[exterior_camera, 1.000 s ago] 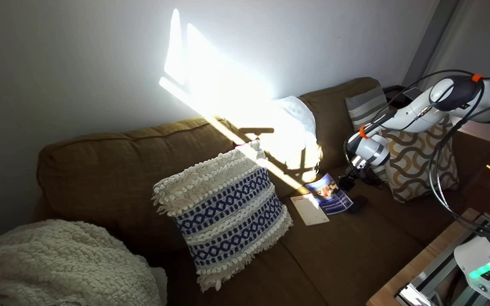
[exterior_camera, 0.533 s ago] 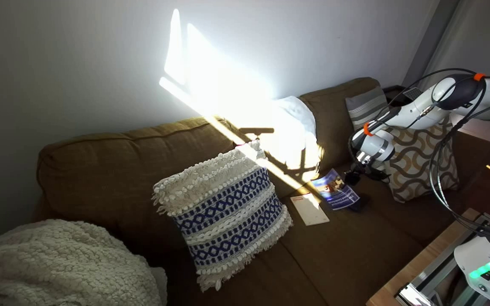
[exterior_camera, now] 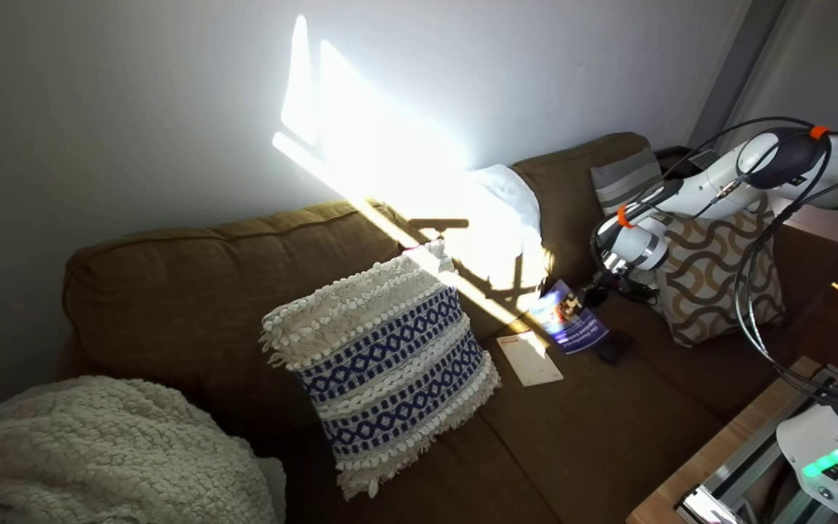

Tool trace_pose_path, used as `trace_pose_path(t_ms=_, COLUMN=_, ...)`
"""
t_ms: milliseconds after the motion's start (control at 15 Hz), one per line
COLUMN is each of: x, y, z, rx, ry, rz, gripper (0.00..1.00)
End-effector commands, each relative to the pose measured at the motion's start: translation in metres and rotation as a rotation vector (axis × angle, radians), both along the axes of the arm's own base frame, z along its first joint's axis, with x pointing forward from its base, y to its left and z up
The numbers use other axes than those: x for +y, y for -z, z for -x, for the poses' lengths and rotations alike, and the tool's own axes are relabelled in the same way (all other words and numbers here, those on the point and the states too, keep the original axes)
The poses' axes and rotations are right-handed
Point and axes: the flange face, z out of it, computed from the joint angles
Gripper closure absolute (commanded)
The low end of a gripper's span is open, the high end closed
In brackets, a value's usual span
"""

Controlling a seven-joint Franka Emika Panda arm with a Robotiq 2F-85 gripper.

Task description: Put the white book on top of the blue book

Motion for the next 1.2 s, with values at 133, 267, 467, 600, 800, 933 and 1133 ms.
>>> trace_pose_path(t_ms=133, x=0.006, y=0.012, z=0.000, rx=0.024, ry=-0.066, rz=-0.014, gripper=0.38)
trace_pose_path(t_ms=267, x=0.012, y=0.008, z=0.000, rx=0.042, ry=-0.076, rz=-0.010, gripper=0.23)
trace_pose_path(t_ms=467, x=0.022, y=0.003, z=0.000, rx=0.083, ry=-0.094, rz=-0.002, gripper=0.02)
trace_pose_path(t_ms=600, x=0.027, y=0.001, z=0.004, rx=0.166, ry=-0.100, rz=0.013, gripper=0.00)
trace_pose_path(t_ms=800, x=0.025, y=-0.008, z=0.010, rx=0.290, ry=-0.061, rz=0.101, gripper=0.00)
trace_pose_path(t_ms=933, x=0.028, y=-0.014, z=0.012, rx=0.353, ry=-0.059, rz=0.127, gripper=0.00)
trace_pose_path(t_ms=1133, x=0.039, y=-0.024, z=0.013, rx=0.445, ry=-0.058, rz=0.146, gripper=0.00)
